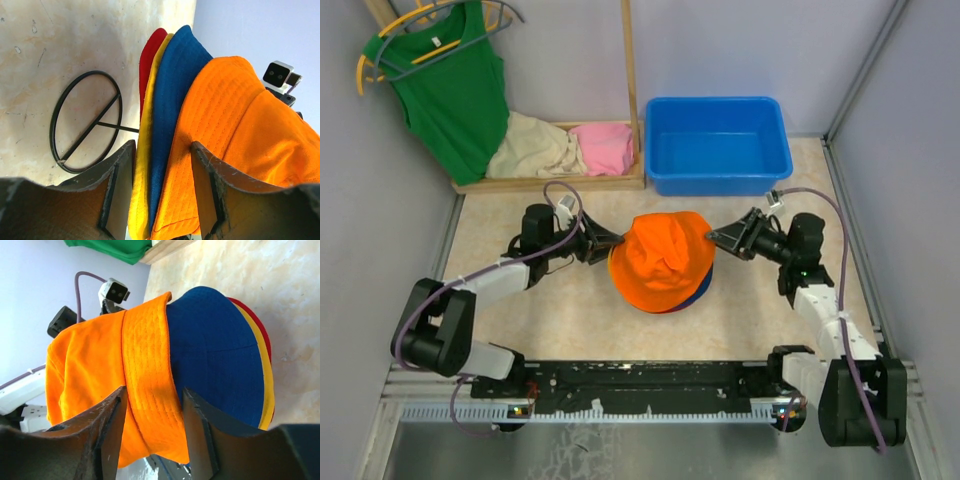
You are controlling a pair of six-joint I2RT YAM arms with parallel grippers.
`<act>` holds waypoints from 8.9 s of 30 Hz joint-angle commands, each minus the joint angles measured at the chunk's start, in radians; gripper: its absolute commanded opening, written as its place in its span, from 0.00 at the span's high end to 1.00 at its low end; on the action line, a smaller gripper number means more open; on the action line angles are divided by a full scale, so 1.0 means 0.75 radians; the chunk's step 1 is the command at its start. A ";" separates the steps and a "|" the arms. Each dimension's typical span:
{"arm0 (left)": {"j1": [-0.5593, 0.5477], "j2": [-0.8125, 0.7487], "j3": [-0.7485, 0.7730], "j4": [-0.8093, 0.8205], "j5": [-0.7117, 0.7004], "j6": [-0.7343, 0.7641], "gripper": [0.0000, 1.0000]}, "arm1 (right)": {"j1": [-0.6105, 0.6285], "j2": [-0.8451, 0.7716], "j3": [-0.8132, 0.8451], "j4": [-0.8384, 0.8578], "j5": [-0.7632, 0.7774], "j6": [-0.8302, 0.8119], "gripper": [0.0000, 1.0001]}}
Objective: Stack the hats
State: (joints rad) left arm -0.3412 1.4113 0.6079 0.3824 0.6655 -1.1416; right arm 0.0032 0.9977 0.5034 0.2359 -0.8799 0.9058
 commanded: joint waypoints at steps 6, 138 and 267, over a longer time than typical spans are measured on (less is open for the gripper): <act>0.005 0.045 0.044 0.055 0.031 0.010 0.47 | -0.004 -0.012 -0.092 0.196 -0.081 0.077 0.93; -0.137 -0.335 -0.243 0.484 -0.050 -0.261 0.43 | 0.094 0.204 -0.003 -0.103 0.012 -0.222 1.00; 0.419 -0.716 -0.295 -0.355 -0.131 0.379 0.39 | 0.150 0.139 0.495 -0.913 0.615 -0.564 0.15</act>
State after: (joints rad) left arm -0.0353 1.1069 0.2390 0.6731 0.7849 -1.1370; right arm 0.1417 1.1282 0.8326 -0.4446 -0.4397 0.5316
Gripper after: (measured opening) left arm 0.568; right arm 0.772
